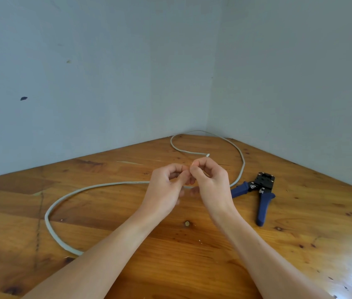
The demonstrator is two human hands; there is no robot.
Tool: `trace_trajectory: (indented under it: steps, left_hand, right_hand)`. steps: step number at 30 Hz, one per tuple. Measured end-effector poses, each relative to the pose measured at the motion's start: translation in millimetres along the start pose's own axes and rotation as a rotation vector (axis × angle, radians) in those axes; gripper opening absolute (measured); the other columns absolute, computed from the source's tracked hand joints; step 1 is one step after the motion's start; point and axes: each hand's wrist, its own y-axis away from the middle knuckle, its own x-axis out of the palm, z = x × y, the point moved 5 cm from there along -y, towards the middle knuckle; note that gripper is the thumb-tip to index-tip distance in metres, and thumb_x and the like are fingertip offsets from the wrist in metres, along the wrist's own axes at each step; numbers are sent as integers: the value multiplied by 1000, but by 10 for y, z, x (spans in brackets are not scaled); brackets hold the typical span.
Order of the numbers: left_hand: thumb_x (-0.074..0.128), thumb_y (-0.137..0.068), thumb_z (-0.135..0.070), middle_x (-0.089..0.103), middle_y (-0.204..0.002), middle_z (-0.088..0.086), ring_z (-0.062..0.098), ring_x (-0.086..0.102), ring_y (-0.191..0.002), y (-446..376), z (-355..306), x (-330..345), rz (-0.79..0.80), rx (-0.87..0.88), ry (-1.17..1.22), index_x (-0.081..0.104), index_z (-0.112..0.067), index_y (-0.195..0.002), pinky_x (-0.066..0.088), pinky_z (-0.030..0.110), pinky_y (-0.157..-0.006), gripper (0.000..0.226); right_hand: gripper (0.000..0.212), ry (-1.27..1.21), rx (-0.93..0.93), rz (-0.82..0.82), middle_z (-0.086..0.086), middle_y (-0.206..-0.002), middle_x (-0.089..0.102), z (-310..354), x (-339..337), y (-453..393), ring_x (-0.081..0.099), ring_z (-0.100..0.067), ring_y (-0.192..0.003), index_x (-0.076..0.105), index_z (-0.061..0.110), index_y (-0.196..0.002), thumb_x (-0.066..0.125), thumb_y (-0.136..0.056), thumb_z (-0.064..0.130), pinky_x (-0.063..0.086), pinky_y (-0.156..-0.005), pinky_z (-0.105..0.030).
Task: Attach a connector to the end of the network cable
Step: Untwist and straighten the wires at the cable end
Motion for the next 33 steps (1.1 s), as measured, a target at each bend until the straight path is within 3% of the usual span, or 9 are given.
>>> trace_trajectory:
  steps: [7, 13, 25, 30, 33]
  left_hand:
    - [68, -94, -23, 72, -71, -8, 3, 50, -43, 16, -20, -34, -39, 35, 9, 76, -21, -87, 37, 19, -40, 11]
    - [67, -95, -23, 73, -73, -11, -6, 57, -51, 7, -27, -66, -83, 104, -95, 76, -24, -83, 38, 5, -46, 15]
    - [68, -94, -22, 70, -68, -12, -4, 54, -47, -37, 19, -88, -88, 29, -62, 76, -22, -81, 37, 10, -42, 15]
    - [67, -93, -24, 72, -77, -14, -7, 58, -55, -40, -4, -85, -93, 62, -168, 74, -26, -83, 39, 10, -48, 13]
    - [67, -94, -23, 72, -80, -18, -7, 61, -63, -35, -34, -75, -86, 116, -237, 73, -26, -84, 43, 8, -51, 13]
  right_hand:
    - [13, -35, 41, 23, 3, -75, 67, -44, 2, -7, 65, -5, -71, 64, 11, -85, 58, -97, 9, 57, -58, -29]
    - [12, 9, 47, 36, 7, -78, 70, -66, -1, -24, 67, 0, -70, 69, 8, -94, 60, -99, 15, 57, -57, -25]
    - [12, 38, 85, -2, 1, -78, 70, -99, -25, -44, 67, -5, -71, 70, 8, -95, 60, -98, 15, 59, -60, -29]
    - [14, 57, 97, -51, -5, -78, 69, -109, -27, -37, 66, -8, -70, 70, 10, -93, 58, -99, 14, 60, -59, -28]
    - [13, 122, 60, -78, -6, -79, 70, -92, -38, -30, 68, -15, -75, 70, 11, -94, 58, -99, 16, 62, -63, -35]
